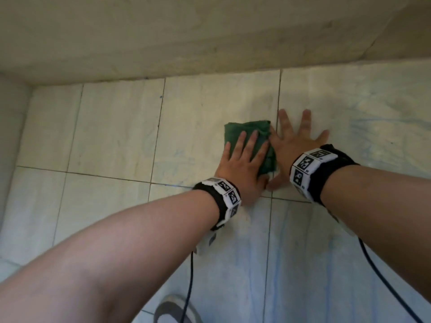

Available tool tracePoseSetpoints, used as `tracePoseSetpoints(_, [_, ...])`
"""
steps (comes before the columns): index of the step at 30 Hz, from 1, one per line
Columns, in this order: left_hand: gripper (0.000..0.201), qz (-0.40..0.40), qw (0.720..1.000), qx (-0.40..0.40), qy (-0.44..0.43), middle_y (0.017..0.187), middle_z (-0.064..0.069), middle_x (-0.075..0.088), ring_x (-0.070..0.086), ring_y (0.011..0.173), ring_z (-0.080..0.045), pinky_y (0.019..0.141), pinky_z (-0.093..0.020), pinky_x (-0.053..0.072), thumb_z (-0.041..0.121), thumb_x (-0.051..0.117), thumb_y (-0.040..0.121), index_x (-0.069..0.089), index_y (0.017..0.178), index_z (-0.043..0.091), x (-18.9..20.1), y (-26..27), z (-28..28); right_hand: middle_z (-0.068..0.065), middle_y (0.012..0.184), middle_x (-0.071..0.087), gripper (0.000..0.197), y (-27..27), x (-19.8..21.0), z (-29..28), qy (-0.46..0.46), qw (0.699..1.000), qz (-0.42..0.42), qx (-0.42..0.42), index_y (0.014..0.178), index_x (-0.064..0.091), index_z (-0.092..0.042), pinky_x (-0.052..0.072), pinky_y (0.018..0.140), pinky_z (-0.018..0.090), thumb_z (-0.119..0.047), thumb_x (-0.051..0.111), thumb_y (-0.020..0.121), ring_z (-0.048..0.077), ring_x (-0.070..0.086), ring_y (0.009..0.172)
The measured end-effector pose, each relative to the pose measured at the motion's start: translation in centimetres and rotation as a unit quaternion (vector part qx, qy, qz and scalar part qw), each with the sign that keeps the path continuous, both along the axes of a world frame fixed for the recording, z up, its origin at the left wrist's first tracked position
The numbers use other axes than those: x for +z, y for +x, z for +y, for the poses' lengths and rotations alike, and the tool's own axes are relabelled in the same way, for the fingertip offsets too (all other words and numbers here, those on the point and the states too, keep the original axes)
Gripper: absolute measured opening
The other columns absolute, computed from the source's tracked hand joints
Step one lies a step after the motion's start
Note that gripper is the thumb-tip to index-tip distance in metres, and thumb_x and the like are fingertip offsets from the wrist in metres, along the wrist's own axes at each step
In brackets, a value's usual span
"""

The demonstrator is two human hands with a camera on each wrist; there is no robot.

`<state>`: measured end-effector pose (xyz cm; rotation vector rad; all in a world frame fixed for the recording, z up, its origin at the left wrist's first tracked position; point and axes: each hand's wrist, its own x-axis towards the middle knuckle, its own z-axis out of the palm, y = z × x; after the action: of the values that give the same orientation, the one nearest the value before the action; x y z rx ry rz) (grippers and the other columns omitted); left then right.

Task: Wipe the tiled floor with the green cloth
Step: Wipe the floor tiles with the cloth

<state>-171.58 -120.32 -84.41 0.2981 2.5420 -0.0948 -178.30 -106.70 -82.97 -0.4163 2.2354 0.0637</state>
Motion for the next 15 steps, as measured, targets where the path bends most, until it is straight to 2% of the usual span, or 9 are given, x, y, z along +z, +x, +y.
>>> tracePoseSetpoints(2, [0.082, 0.005, 1.0, 0.025, -0.002, 0.162, -0.004, -0.025, -0.022, 0.149, -0.028, 0.121, -0.052, -0.005, 0.056, 0.035, 0.096, -0.011, 0.157, 0.025, 0.1, -0.7, -2.3, 0.004, 0.151, -0.047, 0.159, 0.0, 0.0, 0.1, -0.004, 1.0, 0.003, 0.004, 0.148, -0.034, -0.034, 0.008, 0.106, 0.081, -0.075, 0.083, 0.048, 0.053, -0.031, 0.139])
tracePoseSetpoints(6, [0.082, 0.011, 0.991, 0.136, -0.006, 0.162, -0.005, -0.024, -0.019, 0.149, -0.029, 0.122, -0.053, -0.001, 0.056, 0.035, 0.097, -0.012, 0.157, 0.026, 0.6, -2.0, -8.9, 0.003, 0.151, -0.047, 0.16, 0.1, 0.1, 0.1, -0.006, 1.0, 0.003, 0.004, 0.146, -0.036, -0.036, 0.007, 0.105, 0.081, -0.073, 0.085, 0.048, 0.052, -0.032, 0.139])
tracePoseSetpoints(10, [0.08, 0.002, 0.985, 0.171, -0.009, 0.163, -0.006, -0.023, -0.018, 0.15, -0.03, 0.121, -0.052, 0.0, 0.053, 0.035, 0.099, -0.012, 0.157, 0.024, 0.9, -2.0, -10.1, 0.002, 0.15, -0.048, 0.16, 0.3, 0.2, 0.1, -0.008, 1.0, 0.0, -0.001, 0.146, -0.037, -0.037, 0.006, 0.105, 0.081, -0.072, 0.085, 0.048, 0.051, -0.033, 0.139])
tracePoseSetpoints(12, [0.077, 0.006, 0.985, 0.173, 0.013, 0.164, -0.006, -0.018, -0.014, 0.151, -0.029, 0.121, -0.05, 0.003, 0.052, 0.036, 0.1, -0.006, 0.158, 0.023, 1.3, -2.3, -10.0, 0.001, 0.151, -0.048, 0.16, 0.3, 0.1, 0.2, -0.013, 1.0, 0.006, -0.002, 0.146, -0.036, -0.038, 0.007, 0.105, 0.081, -0.072, 0.085, 0.048, 0.051, -0.032, 0.14])
tracePoseSetpoints(15, [0.071, 0.042, 0.979, 0.192, 0.054, 0.166, -0.001, -0.001, 0.002, 0.152, -0.023, 0.121, -0.04, 0.017, 0.049, 0.043, 0.1, 0.013, 0.158, 0.023, 2.4, -3.2, -11.1, 0.0, 0.151, -0.048, 0.16, 0.3, 0.2, 0.2, -0.018, 1.0, 0.005, -0.002, 0.145, -0.036, -0.038, 0.006, 0.105, 0.081, -0.071, 0.086, 0.048, 0.051, -0.033, 0.139])
